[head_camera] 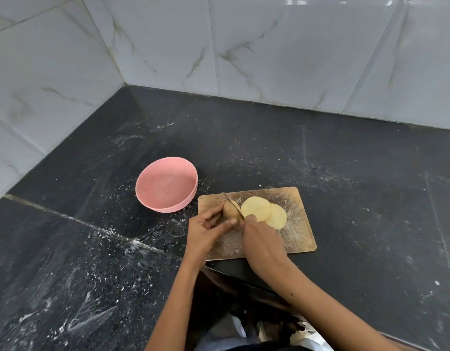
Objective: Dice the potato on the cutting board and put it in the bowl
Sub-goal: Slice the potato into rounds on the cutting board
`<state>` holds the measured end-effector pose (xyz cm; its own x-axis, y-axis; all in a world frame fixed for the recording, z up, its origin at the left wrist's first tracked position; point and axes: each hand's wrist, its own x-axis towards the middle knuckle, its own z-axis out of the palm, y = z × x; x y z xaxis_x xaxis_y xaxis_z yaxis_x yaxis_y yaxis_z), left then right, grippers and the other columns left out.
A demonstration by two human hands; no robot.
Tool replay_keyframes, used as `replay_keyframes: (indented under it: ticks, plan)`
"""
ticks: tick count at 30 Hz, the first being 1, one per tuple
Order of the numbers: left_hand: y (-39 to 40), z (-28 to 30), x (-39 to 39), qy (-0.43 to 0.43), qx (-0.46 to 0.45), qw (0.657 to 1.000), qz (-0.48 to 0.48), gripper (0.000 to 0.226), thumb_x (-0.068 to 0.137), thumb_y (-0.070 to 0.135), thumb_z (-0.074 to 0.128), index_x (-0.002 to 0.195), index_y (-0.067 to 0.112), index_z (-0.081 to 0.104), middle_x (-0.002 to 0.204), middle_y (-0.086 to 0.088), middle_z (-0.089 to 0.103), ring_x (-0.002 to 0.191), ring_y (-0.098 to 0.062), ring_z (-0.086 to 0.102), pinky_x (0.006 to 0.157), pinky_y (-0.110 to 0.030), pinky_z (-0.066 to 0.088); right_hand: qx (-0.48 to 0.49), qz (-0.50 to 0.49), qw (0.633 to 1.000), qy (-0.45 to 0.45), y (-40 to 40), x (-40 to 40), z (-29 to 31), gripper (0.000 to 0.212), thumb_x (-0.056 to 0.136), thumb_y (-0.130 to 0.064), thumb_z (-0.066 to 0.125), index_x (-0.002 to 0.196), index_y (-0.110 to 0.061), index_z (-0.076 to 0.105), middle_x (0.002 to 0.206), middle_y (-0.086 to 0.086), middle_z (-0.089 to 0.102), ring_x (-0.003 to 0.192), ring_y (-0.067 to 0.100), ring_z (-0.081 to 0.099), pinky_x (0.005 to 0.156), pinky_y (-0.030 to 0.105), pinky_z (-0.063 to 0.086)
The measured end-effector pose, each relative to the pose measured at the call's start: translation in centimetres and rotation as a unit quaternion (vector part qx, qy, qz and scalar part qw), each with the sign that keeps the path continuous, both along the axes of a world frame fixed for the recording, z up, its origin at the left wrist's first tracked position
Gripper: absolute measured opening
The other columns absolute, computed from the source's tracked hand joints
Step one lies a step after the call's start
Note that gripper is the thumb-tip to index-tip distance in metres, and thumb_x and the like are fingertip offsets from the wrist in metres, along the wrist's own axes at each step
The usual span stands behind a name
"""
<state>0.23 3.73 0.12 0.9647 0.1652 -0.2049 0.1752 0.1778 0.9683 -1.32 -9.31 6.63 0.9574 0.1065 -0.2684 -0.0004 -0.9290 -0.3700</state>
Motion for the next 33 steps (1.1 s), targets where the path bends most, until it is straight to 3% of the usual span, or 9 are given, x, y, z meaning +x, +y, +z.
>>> replay_keyframes:
  ticks: [2, 5, 9, 15, 22, 27, 33]
  plan:
    - [-0.6, 0.4, -0.2, 0.021, -0.041, 0.998, 0.036, 0.052, 0.065, 0.012, 0.078, 0.115, 0.004, 0.067, 0.112, -0.011, 0.071, 0.107, -0.023, 0.066, 0.088, -0.035, 0.056, -0.003, 0.002, 1.0, 0.0, 0.0, 0.0, 0.0, 0.018, 0.101, -0.009, 0.028, 0.11, -0.009, 0.044, 0.107, 0.012, 0.063, 0.098, 0.032, 0.061, 0.067, 0.033, 0.034]
    - [-2.1, 0.5, -0.2, 0.045, -0.095, 0.991, 0.085, 0.047, 0.071, 0.005, 0.076, 0.116, -0.001, 0.066, 0.11, -0.014, 0.071, 0.104, -0.025, 0.066, 0.084, -0.034, 0.058, -0.003, 0.004, 1.0, 0.01, -0.1, 0.0, -0.1, 0.018, 0.099, -0.006, 0.029, 0.109, -0.009, 0.043, 0.106, 0.012, 0.063, 0.097, 0.033, 0.061, 0.067, 0.034, 0.035]
    - [-2.8, 0.6, -0.1, 0.054, -0.106, 0.989, 0.086, 0.06, 0.063, 0.014, 0.079, 0.12, 0.005, 0.064, 0.114, -0.01, 0.07, 0.112, -0.022, 0.064, 0.099, -0.043, 0.049, 0.001, 0.002, 1.0, 0.005, -0.1, -0.1, -0.1, 0.018, 0.099, -0.007, 0.028, 0.108, -0.01, 0.043, 0.104, 0.011, 0.063, 0.096, 0.031, 0.061, 0.067, 0.033, 0.035]
    - [-4.0, 0.4, -0.8, 0.042, -0.105, 0.986, 0.125, 0.061, 0.07, 0.018, 0.076, 0.126, 0.001, 0.06, 0.118, -0.01, 0.069, 0.115, -0.025, 0.062, 0.102, -0.051, 0.046, 0.01, -0.006, 1.0, 0.008, 0.0, -0.1, 0.1, 0.018, 0.1, -0.008, 0.027, 0.106, -0.01, 0.043, 0.104, 0.011, 0.063, 0.096, 0.031, 0.06, 0.067, 0.034, 0.035]
    - [-4.3, 0.6, -1.0, 0.025, -0.088, 0.986, 0.137, 0.06, 0.071, 0.017, 0.074, 0.127, 0.0, 0.06, 0.116, -0.007, 0.07, 0.114, -0.023, 0.063, 0.094, -0.039, 0.053, 0.038, -0.011, 0.999, 0.009, -0.2, -0.6, 0.2, 0.017, 0.104, -0.024, 0.023, 0.094, -0.015, 0.033, 0.105, 0.011, 0.063, 0.096, 0.032, 0.059, 0.068, 0.034, 0.034]
    - [-4.3, 0.9, -1.0, 0.006, -0.092, 0.986, 0.139, 0.058, 0.071, 0.016, 0.072, 0.126, 0.0, 0.06, 0.116, -0.009, 0.069, 0.109, -0.018, 0.065, 0.077, -0.027, 0.058, 0.014, -0.005, 1.0, 0.001, -1.1, -2.0, -0.4, 0.027, 0.105, -0.029, 0.02, 0.108, -0.011, 0.041, 0.104, 0.011, 0.063, 0.096, 0.03, 0.061, 0.066, 0.033, 0.034]
    - [-4.4, 0.8, -1.0, 0.014, -0.082, 0.986, 0.144, 0.06, 0.07, 0.018, 0.074, 0.126, -0.002, 0.06, 0.115, -0.005, 0.07, 0.111, -0.02, 0.064, 0.094, -0.042, 0.053, 0.002, -0.008, 1.0, -0.003, -0.5, -1.0, -0.5, 0.021, 0.103, -0.015, 0.024, 0.11, -0.01, 0.043, 0.108, 0.011, 0.063, 0.099, 0.031, 0.061, 0.068, 0.032, 0.035]
